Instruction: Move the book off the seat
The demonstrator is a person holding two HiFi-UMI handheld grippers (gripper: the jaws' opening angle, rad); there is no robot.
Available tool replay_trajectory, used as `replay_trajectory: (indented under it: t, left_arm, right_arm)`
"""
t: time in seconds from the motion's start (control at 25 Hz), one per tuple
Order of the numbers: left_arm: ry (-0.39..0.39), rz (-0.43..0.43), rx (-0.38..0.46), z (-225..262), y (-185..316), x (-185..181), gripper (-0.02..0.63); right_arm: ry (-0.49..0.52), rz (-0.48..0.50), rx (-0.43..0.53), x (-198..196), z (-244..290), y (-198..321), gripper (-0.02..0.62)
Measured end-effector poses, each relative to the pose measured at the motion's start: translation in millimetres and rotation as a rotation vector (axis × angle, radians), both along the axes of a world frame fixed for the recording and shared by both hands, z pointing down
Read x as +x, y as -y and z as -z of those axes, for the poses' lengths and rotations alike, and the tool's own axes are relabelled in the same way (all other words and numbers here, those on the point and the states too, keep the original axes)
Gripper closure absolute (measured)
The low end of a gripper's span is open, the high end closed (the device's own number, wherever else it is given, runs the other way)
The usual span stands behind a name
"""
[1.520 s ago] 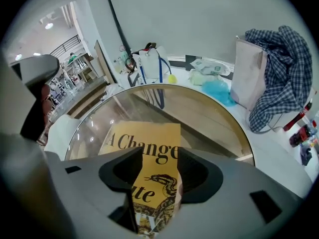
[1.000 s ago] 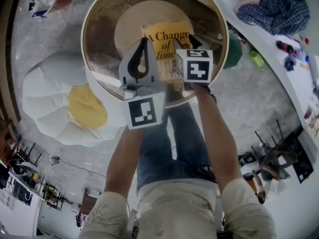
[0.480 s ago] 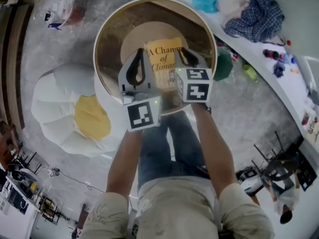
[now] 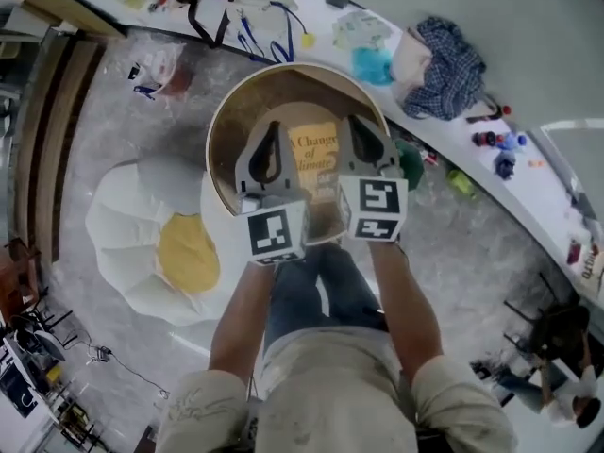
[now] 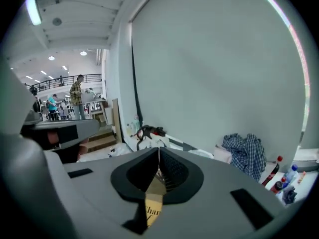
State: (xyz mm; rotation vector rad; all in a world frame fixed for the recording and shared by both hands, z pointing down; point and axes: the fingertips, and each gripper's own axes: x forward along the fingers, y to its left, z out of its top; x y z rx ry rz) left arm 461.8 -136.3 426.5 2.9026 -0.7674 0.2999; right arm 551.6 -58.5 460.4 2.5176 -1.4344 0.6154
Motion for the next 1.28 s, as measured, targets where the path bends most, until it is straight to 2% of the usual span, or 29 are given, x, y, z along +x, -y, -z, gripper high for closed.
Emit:
replay_trajectory:
  t: [0.32,0.44,0.6,0.92,1.04,1.16,1.28]
  left_arm:
    - [-0.060,-0.018,0.107,108,-26,-9,0.604]
    - [-0.086,-0.016,0.098,141,-37,-22,0.604]
    - [-0.107,-0.024,0.146,178,-41,-27,0.604]
    - [-0.156,-0.020,0.220,217,-39,-40,0.604]
    - [-0.140,-0.008,0.214,216,-36,-44,0.604]
    - [-0.149,-0.010,0.253,223,-31,-46,0.604]
    - [-0.140,-0.006,0.236,222,-30,-49,0.604]
  right_arm:
    - [-0.158,0.050,0.169,-21,131,-30,0.583]
    - [-0.214,0.078,0.221,-34,179,-39,0.583]
    - [-0.261,0.098,0.268,-43,226,-45,0.584]
    - [-0.310,0.119,0.295,-61,255,-47,0.584]
    - [-0.311,0.119,0.299,-62,257,-47,0.594]
    - [-0.328,0.117,0.300,-63,260,-43,0.595]
    - [-0.339,0.130,0.294,-66,264,-39,0.595]
